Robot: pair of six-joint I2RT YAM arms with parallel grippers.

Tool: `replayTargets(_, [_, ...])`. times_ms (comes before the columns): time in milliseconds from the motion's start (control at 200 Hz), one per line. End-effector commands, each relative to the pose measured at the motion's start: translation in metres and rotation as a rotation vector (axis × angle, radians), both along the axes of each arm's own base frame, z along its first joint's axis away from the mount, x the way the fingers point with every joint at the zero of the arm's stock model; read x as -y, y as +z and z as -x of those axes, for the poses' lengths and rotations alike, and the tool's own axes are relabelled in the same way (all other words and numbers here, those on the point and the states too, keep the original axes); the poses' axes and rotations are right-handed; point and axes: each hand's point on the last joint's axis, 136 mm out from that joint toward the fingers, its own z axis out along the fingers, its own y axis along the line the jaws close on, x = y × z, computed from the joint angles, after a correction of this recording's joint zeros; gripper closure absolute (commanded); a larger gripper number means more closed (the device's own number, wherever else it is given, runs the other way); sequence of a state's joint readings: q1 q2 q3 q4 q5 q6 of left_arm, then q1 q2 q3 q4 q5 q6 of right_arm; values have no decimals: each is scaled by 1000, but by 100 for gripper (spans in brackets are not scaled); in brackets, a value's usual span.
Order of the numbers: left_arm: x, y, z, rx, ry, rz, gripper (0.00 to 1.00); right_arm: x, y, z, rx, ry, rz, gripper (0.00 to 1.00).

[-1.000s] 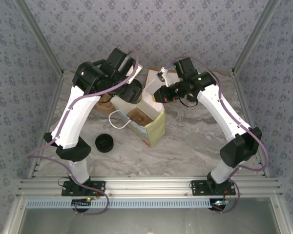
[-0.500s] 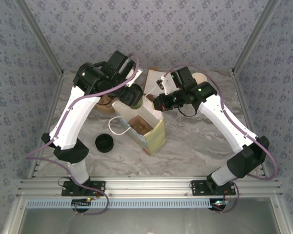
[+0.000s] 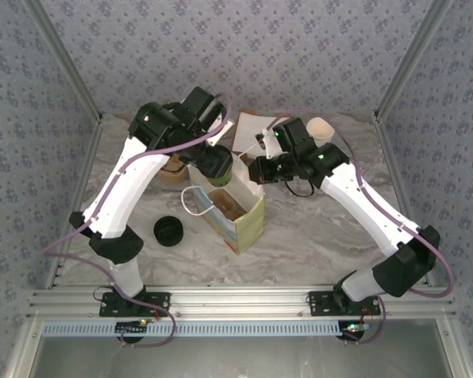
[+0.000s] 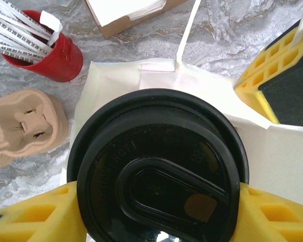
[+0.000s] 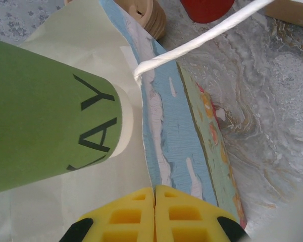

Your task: Pack the takeout coffee

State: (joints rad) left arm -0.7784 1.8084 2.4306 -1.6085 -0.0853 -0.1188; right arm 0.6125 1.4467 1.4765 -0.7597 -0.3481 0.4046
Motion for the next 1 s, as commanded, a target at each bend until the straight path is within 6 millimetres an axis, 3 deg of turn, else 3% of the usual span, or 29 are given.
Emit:
replayTargets(0, [-2,-15,4,-74,12,-22,40,1,8,1,35,-46,-17,99])
replayTargets(345, [3,-43,-7,-142,36,-60,44,6,8,6,51,-87,-21,99])
replayTargets(630, [12,-51,-19,-121,54,-31,46,7,8,11,50,-97,-39,99])
replayTargets(994, [5,-67,-34,-130,103,-74,47,4,6,18,41,-79,-49,99])
